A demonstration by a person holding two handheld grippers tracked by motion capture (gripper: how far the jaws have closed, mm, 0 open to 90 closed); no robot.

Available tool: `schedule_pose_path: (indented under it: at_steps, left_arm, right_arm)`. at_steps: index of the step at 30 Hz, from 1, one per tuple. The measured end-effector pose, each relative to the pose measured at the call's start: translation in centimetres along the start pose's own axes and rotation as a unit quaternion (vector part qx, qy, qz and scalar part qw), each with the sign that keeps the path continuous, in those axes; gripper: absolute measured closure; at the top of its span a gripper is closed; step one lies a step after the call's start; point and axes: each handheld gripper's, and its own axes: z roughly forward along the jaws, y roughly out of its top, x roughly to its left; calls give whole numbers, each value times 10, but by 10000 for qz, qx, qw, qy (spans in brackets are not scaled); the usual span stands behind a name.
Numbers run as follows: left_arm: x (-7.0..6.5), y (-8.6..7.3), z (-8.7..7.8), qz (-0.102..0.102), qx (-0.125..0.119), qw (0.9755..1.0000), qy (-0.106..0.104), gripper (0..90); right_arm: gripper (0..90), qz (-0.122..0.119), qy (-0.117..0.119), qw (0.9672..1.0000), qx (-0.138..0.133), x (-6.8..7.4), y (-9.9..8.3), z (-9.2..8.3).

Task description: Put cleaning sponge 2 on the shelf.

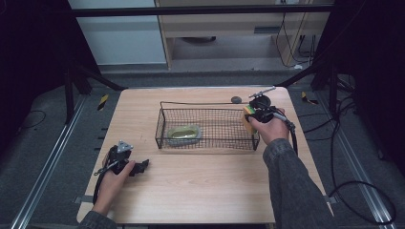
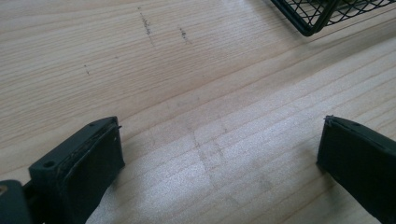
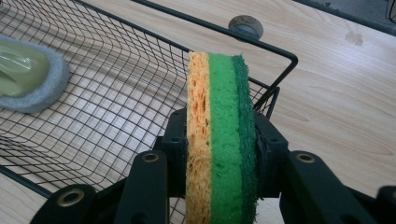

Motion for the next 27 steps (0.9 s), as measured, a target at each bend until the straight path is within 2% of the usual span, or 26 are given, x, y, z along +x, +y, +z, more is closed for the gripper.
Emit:
schedule_pose_path:
  at_steps: [27]
  left_arm:
    - [0, 0, 0, -14, -2, 10000, 0, 0]
  right_arm:
    - [636, -27, -31, 9998, 169, 7, -6, 21]
